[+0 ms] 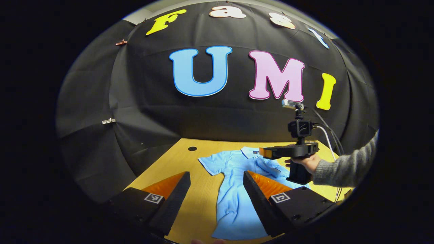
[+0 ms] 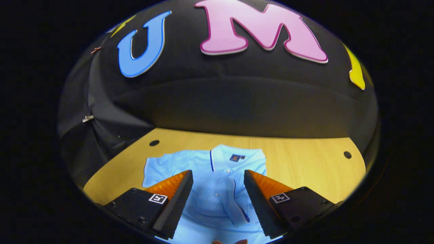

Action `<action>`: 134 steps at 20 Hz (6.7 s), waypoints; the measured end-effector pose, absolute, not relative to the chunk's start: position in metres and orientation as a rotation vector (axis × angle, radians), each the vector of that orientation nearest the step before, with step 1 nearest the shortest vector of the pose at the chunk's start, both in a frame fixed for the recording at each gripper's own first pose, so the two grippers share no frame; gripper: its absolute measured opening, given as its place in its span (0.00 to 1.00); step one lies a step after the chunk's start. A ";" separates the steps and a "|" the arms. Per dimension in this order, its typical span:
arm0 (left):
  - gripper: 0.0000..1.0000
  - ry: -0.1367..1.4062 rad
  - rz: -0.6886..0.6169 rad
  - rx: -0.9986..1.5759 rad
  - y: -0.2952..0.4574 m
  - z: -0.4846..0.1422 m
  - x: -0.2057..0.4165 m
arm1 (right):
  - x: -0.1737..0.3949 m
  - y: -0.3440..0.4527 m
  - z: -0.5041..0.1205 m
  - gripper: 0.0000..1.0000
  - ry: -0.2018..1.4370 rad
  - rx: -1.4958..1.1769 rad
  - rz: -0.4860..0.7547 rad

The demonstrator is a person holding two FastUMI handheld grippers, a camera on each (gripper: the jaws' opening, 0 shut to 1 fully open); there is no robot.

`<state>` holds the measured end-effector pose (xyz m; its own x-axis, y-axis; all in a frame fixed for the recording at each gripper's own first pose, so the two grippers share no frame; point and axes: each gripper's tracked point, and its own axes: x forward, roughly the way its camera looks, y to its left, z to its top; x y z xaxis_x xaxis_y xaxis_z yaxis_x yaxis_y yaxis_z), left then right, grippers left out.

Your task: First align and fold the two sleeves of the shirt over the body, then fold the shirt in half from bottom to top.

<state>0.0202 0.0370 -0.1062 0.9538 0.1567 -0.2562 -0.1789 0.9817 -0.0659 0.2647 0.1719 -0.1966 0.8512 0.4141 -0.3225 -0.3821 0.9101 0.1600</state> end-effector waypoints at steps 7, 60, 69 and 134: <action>0.99 0.251 0.160 -0.081 0.037 -0.115 0.086 | 0.201 0.127 -0.105 0.94 0.181 0.129 0.445; 0.06 0.446 -0.006 -0.153 0.002 -0.224 0.325 | 0.069 -0.048 -0.145 0.94 0.283 0.034 0.248; 0.06 0.448 -0.268 0.044 -0.128 -0.226 0.296 | 0.057 -0.064 -0.147 0.94 0.294 0.038 0.222; 0.98 0.792 -0.110 0.098 0.000 -0.321 -0.058 | -0.113 -0.019 -0.339 0.96 0.863 0.029 0.214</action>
